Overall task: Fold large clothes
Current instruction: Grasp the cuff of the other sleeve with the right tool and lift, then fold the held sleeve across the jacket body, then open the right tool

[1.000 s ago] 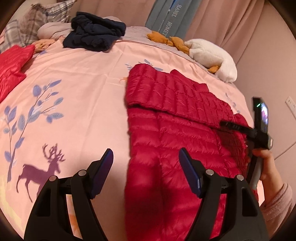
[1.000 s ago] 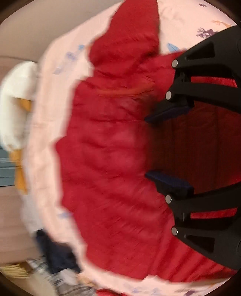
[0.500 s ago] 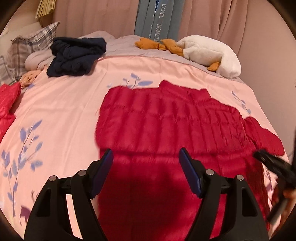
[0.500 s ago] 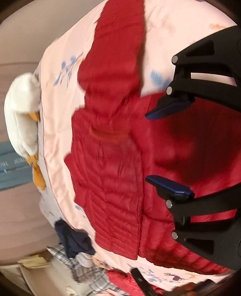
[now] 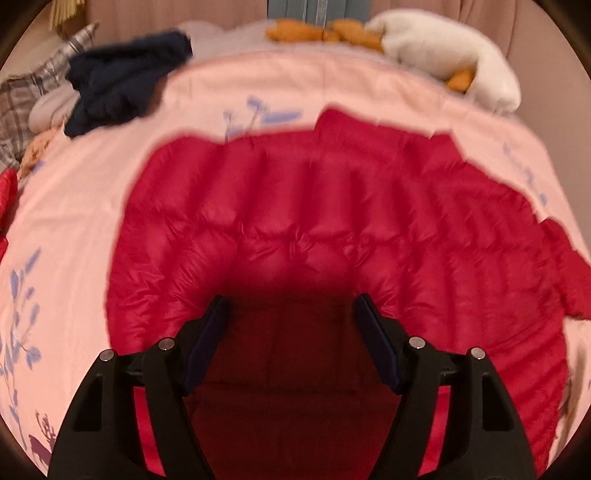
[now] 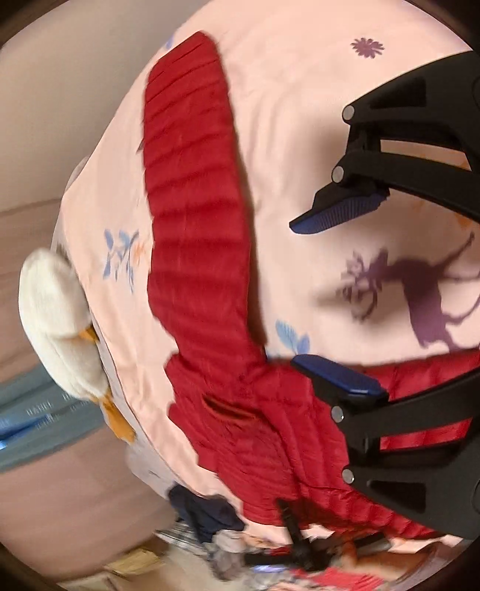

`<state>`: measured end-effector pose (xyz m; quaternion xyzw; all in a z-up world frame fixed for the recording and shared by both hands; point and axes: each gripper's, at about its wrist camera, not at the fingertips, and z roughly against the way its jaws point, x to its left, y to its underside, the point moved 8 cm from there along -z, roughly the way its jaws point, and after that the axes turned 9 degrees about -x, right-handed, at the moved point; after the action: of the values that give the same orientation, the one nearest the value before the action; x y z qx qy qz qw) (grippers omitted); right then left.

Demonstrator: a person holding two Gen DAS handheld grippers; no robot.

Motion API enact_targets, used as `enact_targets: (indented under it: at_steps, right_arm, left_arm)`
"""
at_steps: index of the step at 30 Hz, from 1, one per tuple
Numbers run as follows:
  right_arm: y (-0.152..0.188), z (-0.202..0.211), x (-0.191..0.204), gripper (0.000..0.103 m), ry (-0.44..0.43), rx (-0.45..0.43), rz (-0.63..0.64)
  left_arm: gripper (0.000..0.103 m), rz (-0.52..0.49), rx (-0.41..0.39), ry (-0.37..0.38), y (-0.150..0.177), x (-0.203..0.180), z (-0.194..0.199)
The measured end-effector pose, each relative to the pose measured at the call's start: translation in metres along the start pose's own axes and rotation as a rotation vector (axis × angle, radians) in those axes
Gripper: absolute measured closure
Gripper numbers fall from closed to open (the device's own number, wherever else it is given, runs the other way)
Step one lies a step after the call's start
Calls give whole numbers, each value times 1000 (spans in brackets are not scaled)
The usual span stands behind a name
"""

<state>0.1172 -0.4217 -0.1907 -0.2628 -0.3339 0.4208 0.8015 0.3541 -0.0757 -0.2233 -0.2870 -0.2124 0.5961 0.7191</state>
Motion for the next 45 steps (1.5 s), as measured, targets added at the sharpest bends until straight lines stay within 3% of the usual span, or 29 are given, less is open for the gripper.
enact_targets:
  at_steps: [3,6,8,12,15,19,23,25,27,29,33,36,38,41,45]
  right_arm:
    - [-5,2,-28,31,-8,-2,-113]
    - [-11,6,-67,27,1,-24,-276]
    - [-15,8,-95,27,-2,-40,-395]
    - [-22,6,-149,27,10,-83,-590]
    - [-32,-2,-175,27,40,-110,-656]
    - [-43,-20,-199,27,51,-135,-741]
    - [-51,-38,-215,40,67,-191,-826]
    - [-54,-43,-225,58,112,-215,-858]
    - [-50,-48,-233,85,148,-220,-887]
    - [-49,-49,-240,93,150,-235,-911]
    - [-57,-42,-232,99,188,-250,-827]
    - [-88,-24,-197,100,194,-307,-644]
    - [-112,-10,-163,100,152,-348,-514]
    - [-151,18,-79,100,53,-413,-267]
    - [-165,42,16,100,-81,-439,-61]
  left_arm:
    - [30,10,-7,2,0,2,2]
    - [28,113,-17,48,-3,13,18]
    - [20,169,-41,81,-2,22,38]
    - [18,171,-102,82,2,35,81]
    - [13,159,-127,88,13,44,109]
    - [13,131,-122,36,35,56,131]
    - [13,134,-94,11,57,65,137]
    - [13,149,-80,9,66,69,139]
    - [13,162,-62,-5,75,73,138]
    - [13,166,-49,-19,82,76,137]
    - [13,171,-22,-16,90,77,132]
    - [13,166,-25,3,91,71,132]
    - [13,163,-27,24,91,65,133]
    - [13,149,-34,57,89,50,134]
    - [13,133,-53,87,88,34,140]
